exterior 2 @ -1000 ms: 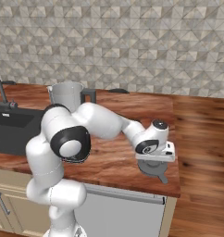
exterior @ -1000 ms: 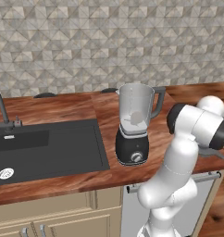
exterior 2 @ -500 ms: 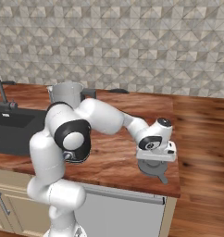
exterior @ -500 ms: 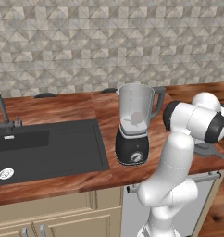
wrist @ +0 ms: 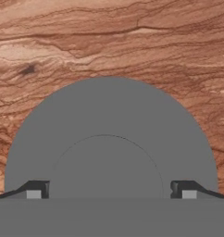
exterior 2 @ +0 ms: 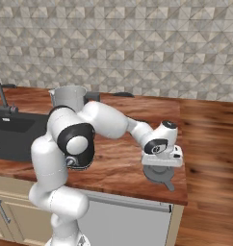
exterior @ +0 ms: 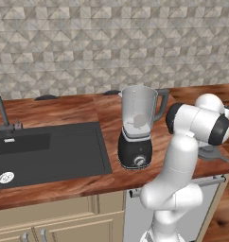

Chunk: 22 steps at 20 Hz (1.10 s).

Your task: Open the blender lid, put the tangerine in the blender, close the lid, and start the blender.

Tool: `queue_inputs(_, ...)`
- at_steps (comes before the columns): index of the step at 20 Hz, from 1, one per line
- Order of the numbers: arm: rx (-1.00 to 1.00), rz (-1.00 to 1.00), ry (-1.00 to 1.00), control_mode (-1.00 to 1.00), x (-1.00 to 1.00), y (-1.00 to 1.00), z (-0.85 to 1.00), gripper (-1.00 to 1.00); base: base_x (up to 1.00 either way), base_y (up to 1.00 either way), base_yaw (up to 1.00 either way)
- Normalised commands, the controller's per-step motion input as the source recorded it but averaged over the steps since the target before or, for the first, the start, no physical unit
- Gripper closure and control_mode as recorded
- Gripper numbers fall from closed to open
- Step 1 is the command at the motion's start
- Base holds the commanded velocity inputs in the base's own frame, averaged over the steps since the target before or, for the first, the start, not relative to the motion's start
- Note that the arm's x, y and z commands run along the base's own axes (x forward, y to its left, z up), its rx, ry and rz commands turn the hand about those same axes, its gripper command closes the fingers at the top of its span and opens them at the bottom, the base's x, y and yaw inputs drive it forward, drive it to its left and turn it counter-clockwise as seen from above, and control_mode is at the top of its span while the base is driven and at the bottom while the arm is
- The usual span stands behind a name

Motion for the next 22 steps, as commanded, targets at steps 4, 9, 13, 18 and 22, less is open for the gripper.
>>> queue_inputs(4, 0.00, 0.00, 0.00, -1.00, -0.06, 0.18, -0.39, 1.00, 0.00, 0.00, 0.00)
queue_inputs(9, 0.00, 0.04, 0.00, -1.00, -0.21, 0.02, -0.29, 1.00, 0.00, 0.00, 0.00)
queue_inputs(13, 0.00, 0.01, -0.03, -1.00, -0.24, 0.14, -0.34, 1.00, 0.00, 0.00, 0.00)
queue_inputs(18, 0.00, 0.00, -0.02, -1.00, -0.16, 0.22, -0.34, 1.00, 0.00, 0.00, 0.00)
queue_inputs(22, 0.00, 0.00, 0.00, -1.00, -0.09, 0.15, -0.10, 1.00, 0.00, 0.00, 0.00)
